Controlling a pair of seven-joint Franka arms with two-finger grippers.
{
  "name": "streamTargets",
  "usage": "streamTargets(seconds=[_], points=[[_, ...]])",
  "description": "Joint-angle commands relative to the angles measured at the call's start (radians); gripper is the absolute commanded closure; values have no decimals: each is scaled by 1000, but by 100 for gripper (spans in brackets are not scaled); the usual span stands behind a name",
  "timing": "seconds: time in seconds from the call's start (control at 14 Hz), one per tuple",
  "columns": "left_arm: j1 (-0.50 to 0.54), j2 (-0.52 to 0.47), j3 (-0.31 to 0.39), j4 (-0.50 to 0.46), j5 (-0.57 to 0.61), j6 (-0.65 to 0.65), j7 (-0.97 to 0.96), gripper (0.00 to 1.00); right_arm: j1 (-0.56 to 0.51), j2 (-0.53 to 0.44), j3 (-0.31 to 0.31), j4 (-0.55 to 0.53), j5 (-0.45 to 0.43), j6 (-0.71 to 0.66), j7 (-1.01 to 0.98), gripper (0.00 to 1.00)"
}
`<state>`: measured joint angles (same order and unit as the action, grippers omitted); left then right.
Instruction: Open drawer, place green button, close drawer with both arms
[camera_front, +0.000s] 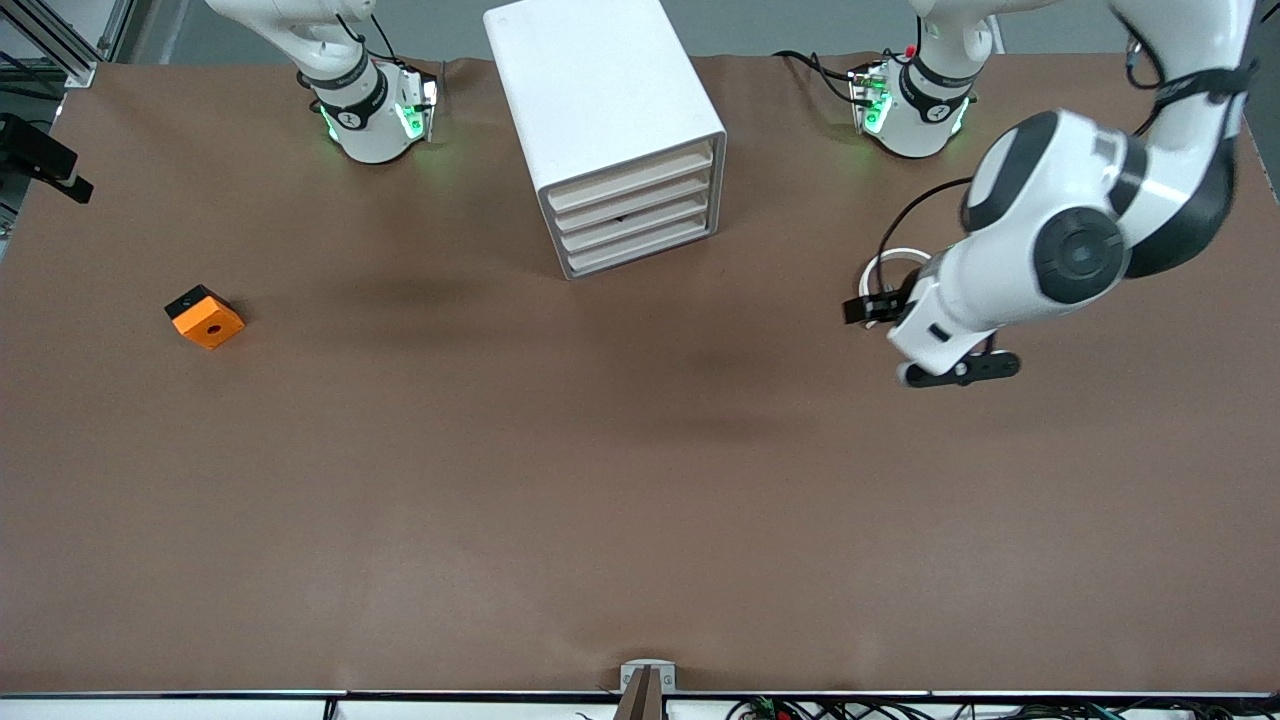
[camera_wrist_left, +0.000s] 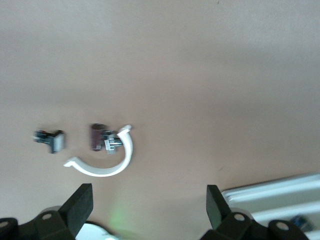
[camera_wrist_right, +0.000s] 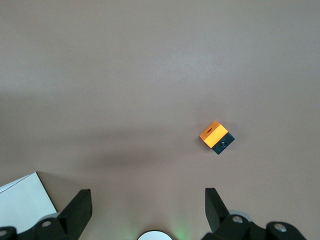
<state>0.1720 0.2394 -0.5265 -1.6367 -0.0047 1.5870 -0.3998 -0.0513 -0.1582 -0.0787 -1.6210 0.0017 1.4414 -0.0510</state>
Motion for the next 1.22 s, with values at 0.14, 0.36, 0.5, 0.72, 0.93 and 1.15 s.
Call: streamTargets(seconds=[0.14,0.36,0.5,0.72,0.93,1.15], points=[[-29,-141,187,-46,-17,-76,309,0,13,-26,-16,-25,9,8,11,0],[-233,-216,458,-103,-23,-82,409,0,13,-26,-16,-25,9,5,11,0],[-258,-247,526,-118,-52,-82,461,0,13,-27,-16,-23,9,4,10,0],[-250,-264,531,-115,-52,-53,460,0,13,-27,-16,-23,9,4,10,0],[-244,-276,528,-111,-51,-36,446,0,13,-27,-16,-23,9,2,10,0],[-150,-285,437,-109,-49,-29,443,0,15,-27,-16,-23,9,4,10,0]])
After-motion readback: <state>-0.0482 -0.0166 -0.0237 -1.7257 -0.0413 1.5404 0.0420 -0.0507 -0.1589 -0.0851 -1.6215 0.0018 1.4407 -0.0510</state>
